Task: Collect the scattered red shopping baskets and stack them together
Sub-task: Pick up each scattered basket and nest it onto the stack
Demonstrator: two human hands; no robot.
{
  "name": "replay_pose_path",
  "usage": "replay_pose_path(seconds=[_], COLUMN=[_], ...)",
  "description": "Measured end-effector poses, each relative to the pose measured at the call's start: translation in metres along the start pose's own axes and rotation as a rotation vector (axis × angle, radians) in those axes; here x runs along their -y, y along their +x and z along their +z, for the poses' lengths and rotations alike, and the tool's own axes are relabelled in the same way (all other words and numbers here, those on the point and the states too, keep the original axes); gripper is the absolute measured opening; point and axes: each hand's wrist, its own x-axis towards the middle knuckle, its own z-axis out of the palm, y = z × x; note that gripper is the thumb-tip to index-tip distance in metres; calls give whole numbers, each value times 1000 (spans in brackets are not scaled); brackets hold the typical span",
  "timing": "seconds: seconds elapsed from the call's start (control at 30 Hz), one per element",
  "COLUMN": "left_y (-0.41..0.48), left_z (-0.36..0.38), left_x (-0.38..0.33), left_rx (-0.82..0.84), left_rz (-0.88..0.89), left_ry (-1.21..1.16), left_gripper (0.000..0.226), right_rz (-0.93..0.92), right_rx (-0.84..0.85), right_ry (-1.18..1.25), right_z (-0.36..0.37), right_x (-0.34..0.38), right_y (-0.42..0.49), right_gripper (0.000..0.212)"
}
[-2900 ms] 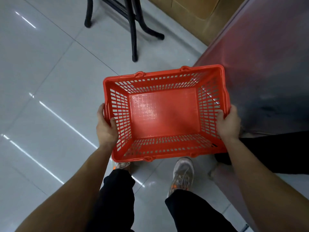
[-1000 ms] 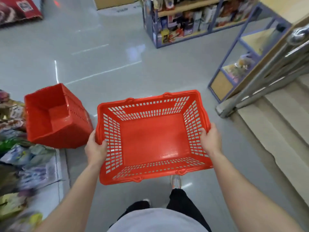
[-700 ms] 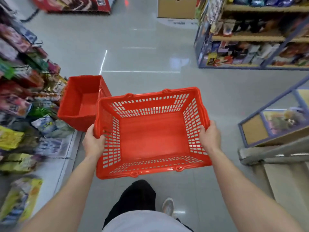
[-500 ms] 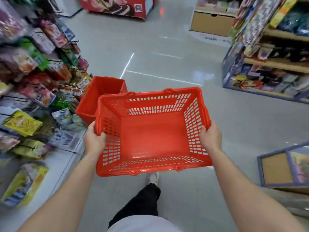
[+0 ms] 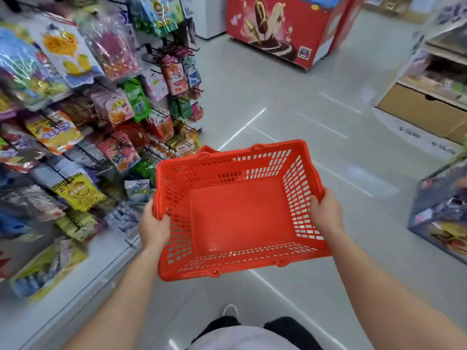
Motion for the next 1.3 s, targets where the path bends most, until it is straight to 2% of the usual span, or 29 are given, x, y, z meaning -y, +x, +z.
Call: replay_pose_path(seconds=[0.27,0.43,0.63,0.87,1.07,1.3], left_y=[80,117,161,197,200,211], left_z=[29,66,120,174,212,229], left_x=[-8,-7,-1,37,77,119], left_rx=[-229,-455,-589,-635,-618,-517], left_rz=[-146,-281,-409,-543,-611,-648], left_ry=[-32,43,-106,-133,6,19], left_gripper=[46,50,53,54,51,54], right_rz=[-191,-322,-454,-543,-603,-536], right_rx=[186,369,545,629,677,768], right_ry=[13,37,-16,-64,-109,-161], right_z=[90,172,268,361,415,465], right_x=[96,145,184,181,161,140], right_y=[157,252,348,405,423,430], right_gripper=[23,23,21,18,20,25])
